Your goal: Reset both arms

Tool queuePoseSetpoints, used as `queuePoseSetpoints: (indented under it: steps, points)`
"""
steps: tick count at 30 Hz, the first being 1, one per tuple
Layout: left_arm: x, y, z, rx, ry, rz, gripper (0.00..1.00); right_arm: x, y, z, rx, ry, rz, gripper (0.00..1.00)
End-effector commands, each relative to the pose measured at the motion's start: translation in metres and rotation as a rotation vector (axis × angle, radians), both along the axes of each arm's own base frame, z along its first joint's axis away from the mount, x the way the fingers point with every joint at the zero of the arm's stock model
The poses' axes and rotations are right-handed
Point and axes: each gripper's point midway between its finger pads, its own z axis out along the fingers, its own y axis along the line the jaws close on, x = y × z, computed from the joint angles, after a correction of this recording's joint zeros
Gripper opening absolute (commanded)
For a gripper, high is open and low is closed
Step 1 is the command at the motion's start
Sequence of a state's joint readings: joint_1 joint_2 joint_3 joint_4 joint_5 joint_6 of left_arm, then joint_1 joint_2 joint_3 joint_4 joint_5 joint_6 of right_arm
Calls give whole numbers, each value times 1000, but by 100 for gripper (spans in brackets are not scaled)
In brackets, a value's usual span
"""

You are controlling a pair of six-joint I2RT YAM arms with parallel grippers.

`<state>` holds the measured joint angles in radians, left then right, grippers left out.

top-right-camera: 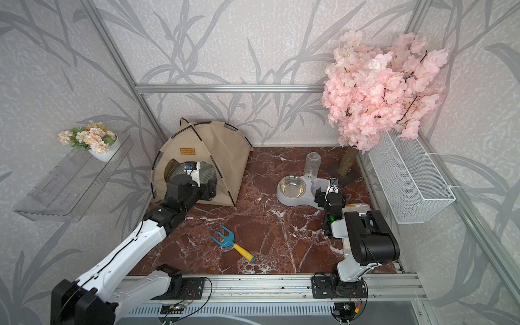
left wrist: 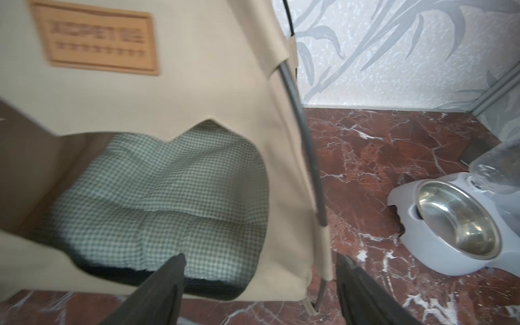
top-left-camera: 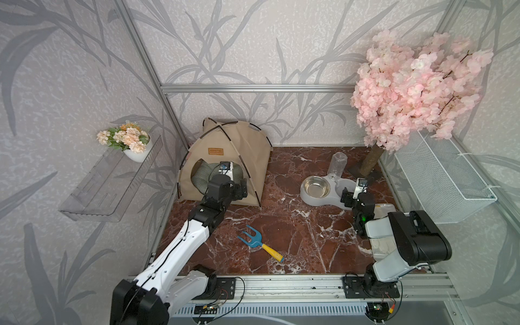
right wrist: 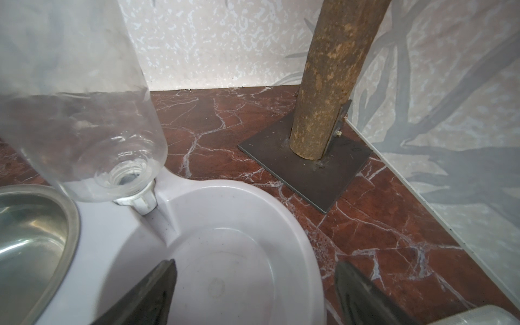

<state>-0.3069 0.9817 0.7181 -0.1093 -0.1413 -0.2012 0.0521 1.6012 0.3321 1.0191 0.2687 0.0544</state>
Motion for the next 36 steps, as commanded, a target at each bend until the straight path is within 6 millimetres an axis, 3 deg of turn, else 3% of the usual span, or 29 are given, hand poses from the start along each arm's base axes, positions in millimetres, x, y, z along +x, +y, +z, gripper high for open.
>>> queuePoseSetpoints:
  steps: [1, 10, 14, 20, 26, 28, 31, 34, 35, 36]
  points:
    - [-6, 39, -20, 74, -30, 133, 85, 7, -2, 12, 1, -35, -7, 92]
    - [5, 89, -38, 258, -193, 319, 85, 7, 0, 12, -2, -34, 5, 92]
    - [7, 85, -47, 233, -276, 282, 86, 7, 1, 12, -2, -33, 10, 92]
    - [16, 86, -84, 229, -239, 229, 87, 7, 3, 12, -3, -36, 26, 93]
    - [27, 85, -71, 157, -330, 165, 87, 6, 5, 12, -3, -40, 37, 93]
    - [28, 83, -74, 131, -355, 138, 87, 7, 5, 13, -2, -41, 37, 93]
    - [34, 64, -89, 154, -345, 15, 87, 6, 5, 13, -1, -43, 39, 93]
    - [34, 72, -92, 137, -332, 58, 92, 3, 5, 13, -2, -55, 41, 93]
    - [37, 81, -94, 132, -316, 108, 99, 3, 5, 14, -2, -62, 39, 93]
    - [39, 90, -94, 123, -301, 169, 100, 2, 5, 14, -2, -64, 39, 100]
